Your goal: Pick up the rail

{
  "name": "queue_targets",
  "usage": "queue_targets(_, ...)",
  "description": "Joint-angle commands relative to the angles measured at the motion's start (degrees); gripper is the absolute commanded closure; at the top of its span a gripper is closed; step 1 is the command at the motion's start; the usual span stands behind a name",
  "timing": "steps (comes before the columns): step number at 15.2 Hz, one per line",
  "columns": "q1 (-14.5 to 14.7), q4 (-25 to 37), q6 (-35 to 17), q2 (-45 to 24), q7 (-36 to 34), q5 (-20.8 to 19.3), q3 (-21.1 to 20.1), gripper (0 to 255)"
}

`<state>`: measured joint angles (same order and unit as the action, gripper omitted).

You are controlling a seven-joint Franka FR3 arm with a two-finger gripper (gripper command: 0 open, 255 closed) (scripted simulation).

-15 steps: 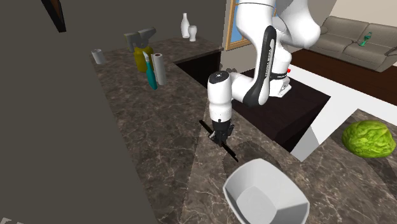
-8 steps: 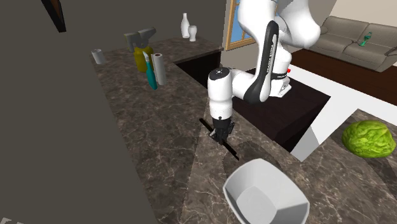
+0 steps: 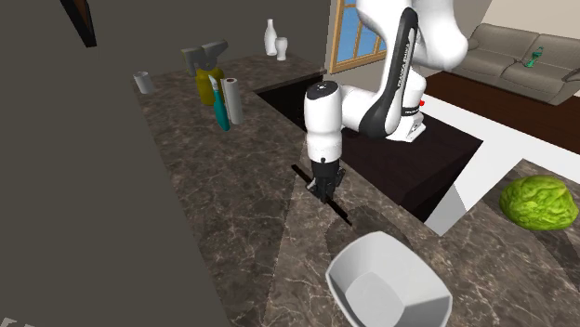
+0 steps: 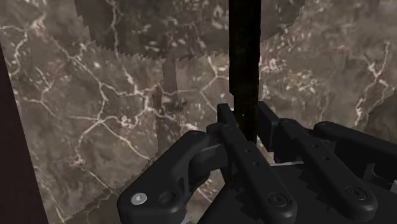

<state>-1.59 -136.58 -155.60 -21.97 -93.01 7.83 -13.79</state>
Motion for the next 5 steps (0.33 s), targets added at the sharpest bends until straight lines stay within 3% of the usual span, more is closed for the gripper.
queue_targets(1,-0.2,-0.4,1.4,1.9,0.0,0.3,-0.3,255)
queue_targets(5,-0.4,-0.7,2.9,3.6,0.0,0.6,-0.6,255)
